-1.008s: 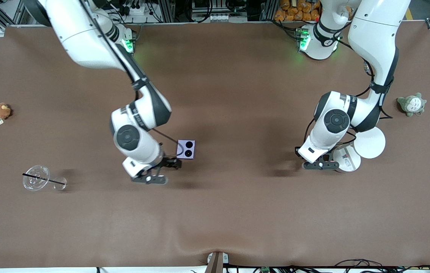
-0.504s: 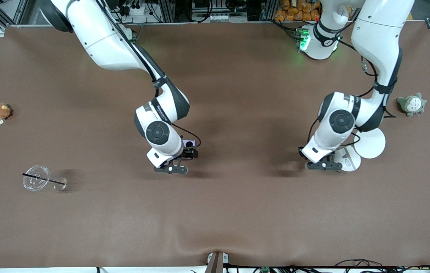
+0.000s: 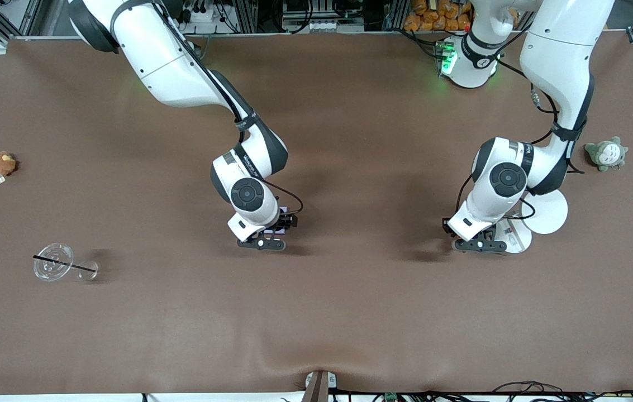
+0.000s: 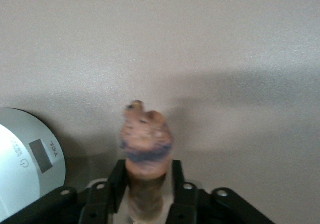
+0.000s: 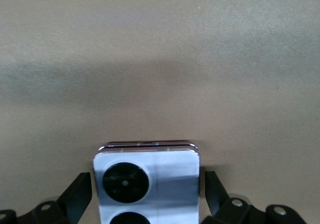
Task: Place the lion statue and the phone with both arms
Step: 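Grasp the white phone with the right gripper while the left gripper lowers the lion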
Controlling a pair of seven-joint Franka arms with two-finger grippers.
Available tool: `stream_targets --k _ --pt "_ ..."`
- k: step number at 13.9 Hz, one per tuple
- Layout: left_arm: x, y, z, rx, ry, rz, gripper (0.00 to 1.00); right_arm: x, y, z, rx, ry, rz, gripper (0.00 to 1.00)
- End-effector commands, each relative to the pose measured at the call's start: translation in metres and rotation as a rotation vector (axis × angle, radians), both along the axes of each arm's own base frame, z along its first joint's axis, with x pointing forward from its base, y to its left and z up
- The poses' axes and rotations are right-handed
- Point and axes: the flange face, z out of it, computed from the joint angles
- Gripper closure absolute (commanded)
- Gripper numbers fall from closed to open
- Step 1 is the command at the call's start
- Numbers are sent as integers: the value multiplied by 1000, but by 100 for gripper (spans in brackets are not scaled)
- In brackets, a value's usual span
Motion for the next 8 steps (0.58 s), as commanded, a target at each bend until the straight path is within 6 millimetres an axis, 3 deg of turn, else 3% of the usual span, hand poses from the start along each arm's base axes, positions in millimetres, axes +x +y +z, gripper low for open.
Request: stream_targets --k 1,3,4,5,6,8 --pt "1 -5 5 1 -25 -14 0 -4 -5 -6 -14 3 -30 0" --pt "3 -13 19 -9 -44 -21 0 -8 -10 -16 1 -16 -38 0" --pt "5 -12 26 -12 -54 -19 0 -9 -11 -18 11 -33 -39 24" --pt "6 -13 34 -15 -67 -18 0 -7 -12 -18 15 -36 -43 64" --pt "9 -15 44 -18 -84 -21 0 -7 -12 -17 17 -36 -45 81" --pt "15 -18 67 -23 -118 -21 0 -2 -13 -8 23 -49 -49 84"
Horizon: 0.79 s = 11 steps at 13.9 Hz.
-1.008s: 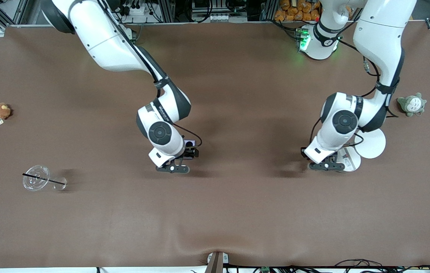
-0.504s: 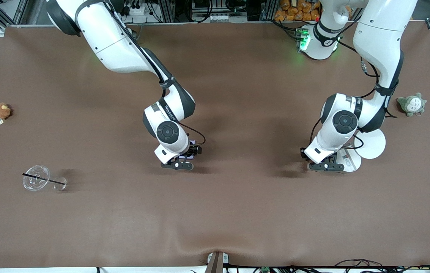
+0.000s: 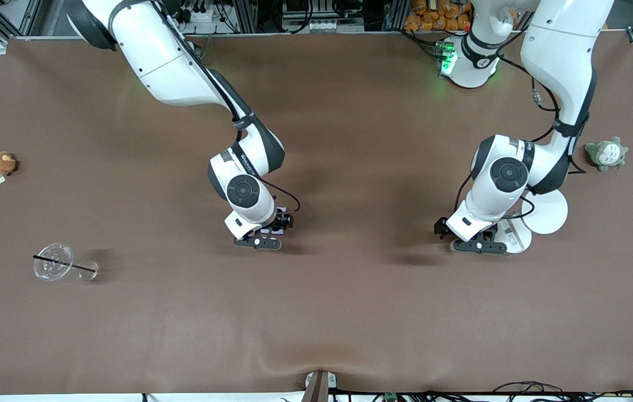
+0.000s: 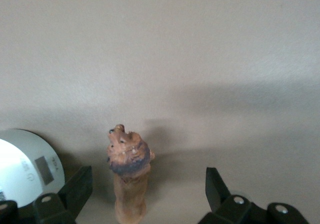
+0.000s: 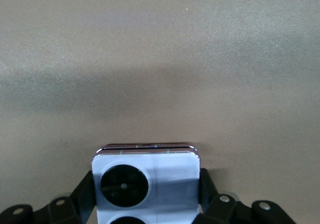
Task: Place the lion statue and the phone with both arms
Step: 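Grasp the white phone with the right gripper while the left gripper lowers the lion, then release the lion beside the lamp while the right gripper carries the phone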
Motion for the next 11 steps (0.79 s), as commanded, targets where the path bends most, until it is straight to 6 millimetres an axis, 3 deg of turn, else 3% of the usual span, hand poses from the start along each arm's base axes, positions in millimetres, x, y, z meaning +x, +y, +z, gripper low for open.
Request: stream_targets --k 1,2,4,7,11 --pt "6 -3 43 4 -56 -3 0 11 -15 2 14 -30 -33 82" --pt "10 -1 57 10 -55 5 0 28 -27 16 22 -59 -41 81" --pt "16 0 93 26 -45 20 0 77 -77 45 28 -134 -18 78" --pt "24 1 150 45 -23 47 0 131 -174 66 7 -204 115 74" --pt "31 5 214 71 0 70 0 157 -301 57 -17 -200 138 72"
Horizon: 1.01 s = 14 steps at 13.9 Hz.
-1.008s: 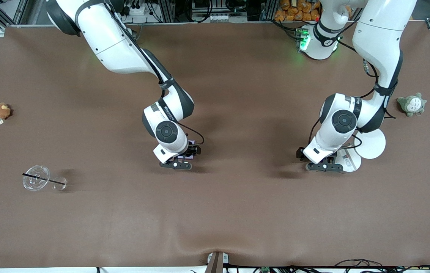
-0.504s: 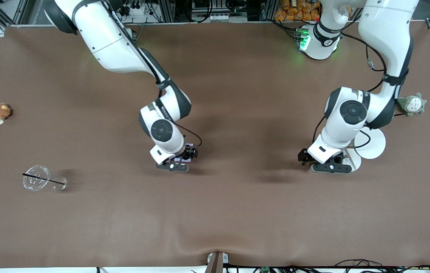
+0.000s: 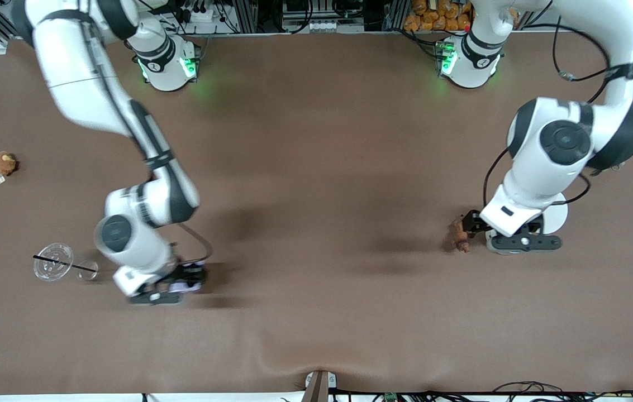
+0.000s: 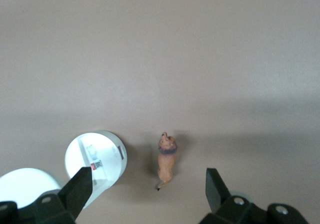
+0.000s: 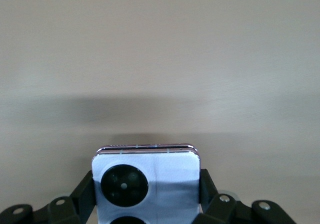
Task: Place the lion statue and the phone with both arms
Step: 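Release the lion beside the lamp while the right gripper carries the phone, then lower the phone beside the glass cup while the left gripper withdraws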
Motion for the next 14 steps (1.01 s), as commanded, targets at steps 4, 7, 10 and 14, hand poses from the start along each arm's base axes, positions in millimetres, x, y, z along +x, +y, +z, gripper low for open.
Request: stream_targets --k 4,7,10,14 --pt "1 5 62 -14 -25 32 0 11 -62 -18 -7 13 -36 71" --pt "-3 27 85 -31 -24 75 0 14 -114 -38 -5 29 -112 70" --pt "-11 31 99 -28 -14 84 0 12 -119 -40 -12 37 -113 65" --pt "-21 44 124 -56 -22 114 0 11 -127 -46 -17 42 -117 62"
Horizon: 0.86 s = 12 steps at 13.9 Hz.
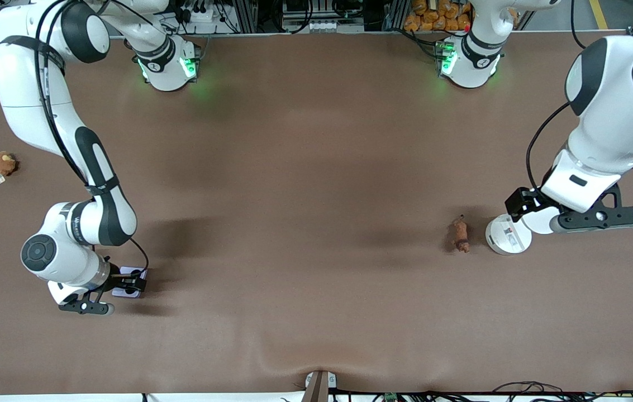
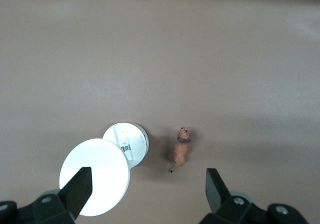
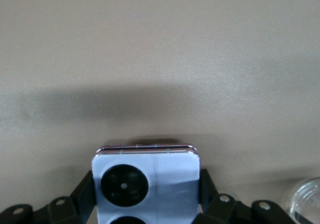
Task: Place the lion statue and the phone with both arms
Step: 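Lower the phone beside the glass cup while the left gripper withdraws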
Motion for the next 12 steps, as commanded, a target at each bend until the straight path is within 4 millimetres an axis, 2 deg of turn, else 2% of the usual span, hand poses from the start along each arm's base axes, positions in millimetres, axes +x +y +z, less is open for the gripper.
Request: stream_targets --k 1,2,3,9,10,11,12 --pt "-16 12 24 -62 28 41 0 4 -8 -2 -17 -2 10 59" --pt "-19 18 26 -86 51 60 0 4 -11 -3 -20 -2 16 59" --pt "-22 33 37 -100 50 83 0 3 -17 -5 -20 1 12 59" --pt "-66 57 89 -94 100 -13 0 2 -26 -7 -24 0 5 52" --pt "-71 58 93 -90 105 -21 0 1 -26 -8 -26 1 7 47" --pt "-76 60 101 -86 114 -34 0 1 -26 -8 -27 1 8 28" --pt "-83 65 111 -82 129 -51 0 1 -27 -8 -27 -3 6 0"
